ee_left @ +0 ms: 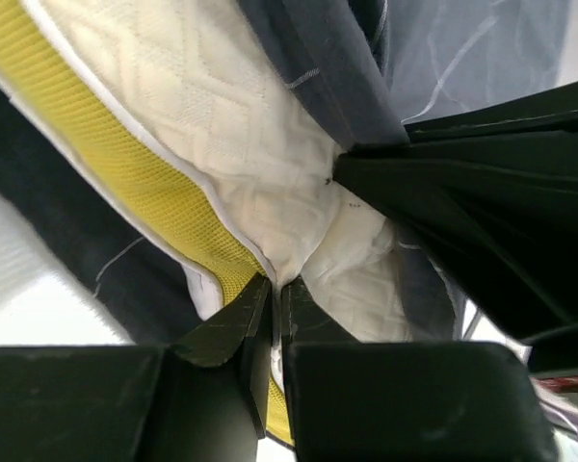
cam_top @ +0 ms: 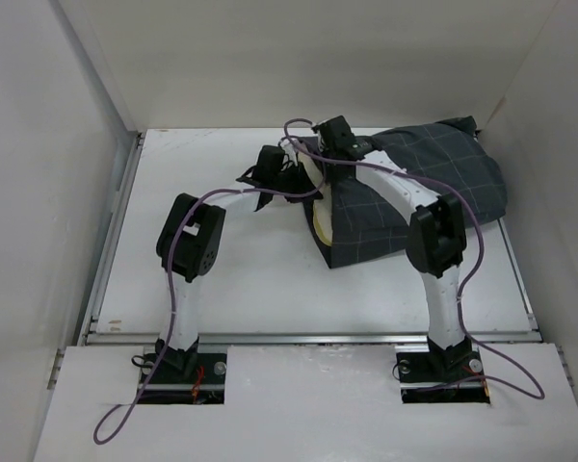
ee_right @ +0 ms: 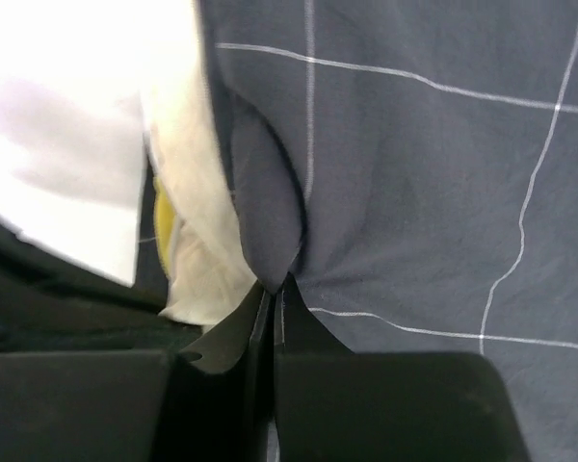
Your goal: Put the pillow into the pillowcase
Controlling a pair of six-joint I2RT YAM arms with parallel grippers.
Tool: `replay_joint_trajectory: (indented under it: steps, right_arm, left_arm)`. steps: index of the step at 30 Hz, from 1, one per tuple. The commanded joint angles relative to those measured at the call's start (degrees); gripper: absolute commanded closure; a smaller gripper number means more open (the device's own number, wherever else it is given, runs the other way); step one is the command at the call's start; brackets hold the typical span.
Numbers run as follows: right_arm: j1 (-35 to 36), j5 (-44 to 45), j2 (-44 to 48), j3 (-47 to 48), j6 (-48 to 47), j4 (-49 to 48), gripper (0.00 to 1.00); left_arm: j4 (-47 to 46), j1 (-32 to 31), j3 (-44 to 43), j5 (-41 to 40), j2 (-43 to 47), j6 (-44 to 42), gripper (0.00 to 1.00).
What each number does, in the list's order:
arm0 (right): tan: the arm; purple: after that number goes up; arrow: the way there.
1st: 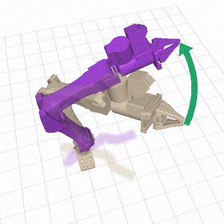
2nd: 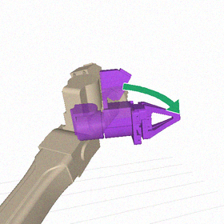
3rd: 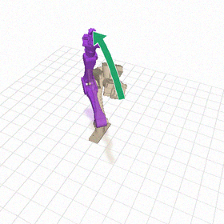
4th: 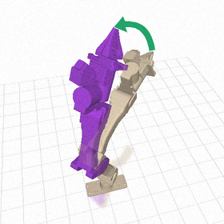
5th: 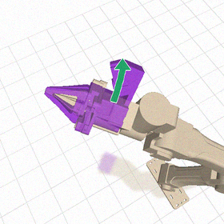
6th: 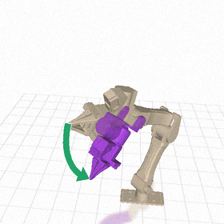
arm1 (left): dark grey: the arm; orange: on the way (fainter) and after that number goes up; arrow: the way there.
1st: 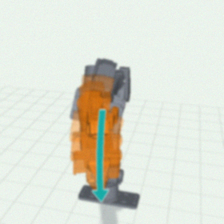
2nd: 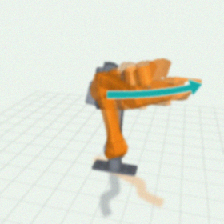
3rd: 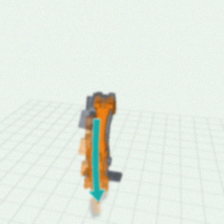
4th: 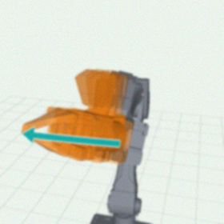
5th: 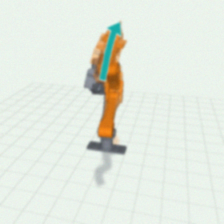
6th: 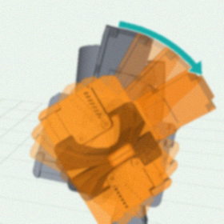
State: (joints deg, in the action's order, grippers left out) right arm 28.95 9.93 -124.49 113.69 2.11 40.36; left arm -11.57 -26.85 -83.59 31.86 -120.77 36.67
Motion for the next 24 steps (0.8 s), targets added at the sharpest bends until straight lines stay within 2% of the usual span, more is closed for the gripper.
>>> replay_joint_trajectory:
  steps: [1, 4, 6, 7, 10, 11, 13, 16, 18, 19, 24]
  right_arm:
    - [0.75, -10.34, 6.09, 3.29, -2.36, 0.69, 1.0]
    - [2.85, -23.96, 8.21, 7.05, -4.74, 1.73, 1.0]
    - [4.27, -28.63, 8.82, 10.66, -4.75, 3.4, 1.0]
    - [5.75, -31.79, 8.82, 15.29, -4.75, 4.37, 1.0]
    - [7.52, -36.55, 7.5, 23.13, -4.75, 9.11, 1.0]
    - [8.05, -40.65, 7.5, 27.77, -4.75, 11.12, 1.0]
    - [8.58, -44.19, 7.5, 30.62, -3.17, 11.67, 1.0]
    - [9.72, -49.56, 11.26, 31.24, 0.07, 10.71, 1.0]
    - [12.08, -51.41, 13.12, 30.46, 0.62, 9.13, 1.0]
    - [12.88, -52.03, 14.69, 30.45, 1.14, 8.25, 1.0]
    - [15.44, -55.98, 16.12, 30.53, 3.42, 7.1, 1.0]
  left_arm:
    - [-8.45, -0.21, 0.7, 4.61, 2.55, -0.89, 1.0]
    - [-14.69, -1.36, 2.55, 6.54, 4.22, -0.89, 1.0]
    - [-20.21, -2.06, 5.0, 10.32, 5.8, 1.03, 1.0]
    - [-26.68, -2.06, 6.06, 11.38, 6.51, 3.04, 1.0]
    - [-36.11, -2.68, 9.57, 12.44, 9.41, 5.52, 1.0]
    - [-37.46, -2.68, 10.28, 11.83, 10.2, 6.83, 1.0]
    - [-39.92, -3.21, 12.12, 8.76, 12.13, 7.8, 1.0]
    - [-41.86, -3.21, 12.14, 3.49, 12.67, 9.21, 1.0]
    - [-39.07, -3.21, 10.74, -0.98, 12.67, 9.91, 1.0]
    - [-37.92, -3.21, 9.86, -5.97, 10.92, 10.7, 1.0]
    - [-40.38, -3.73, 5.64, -7.06, 3.71, 16.76, 1.0]
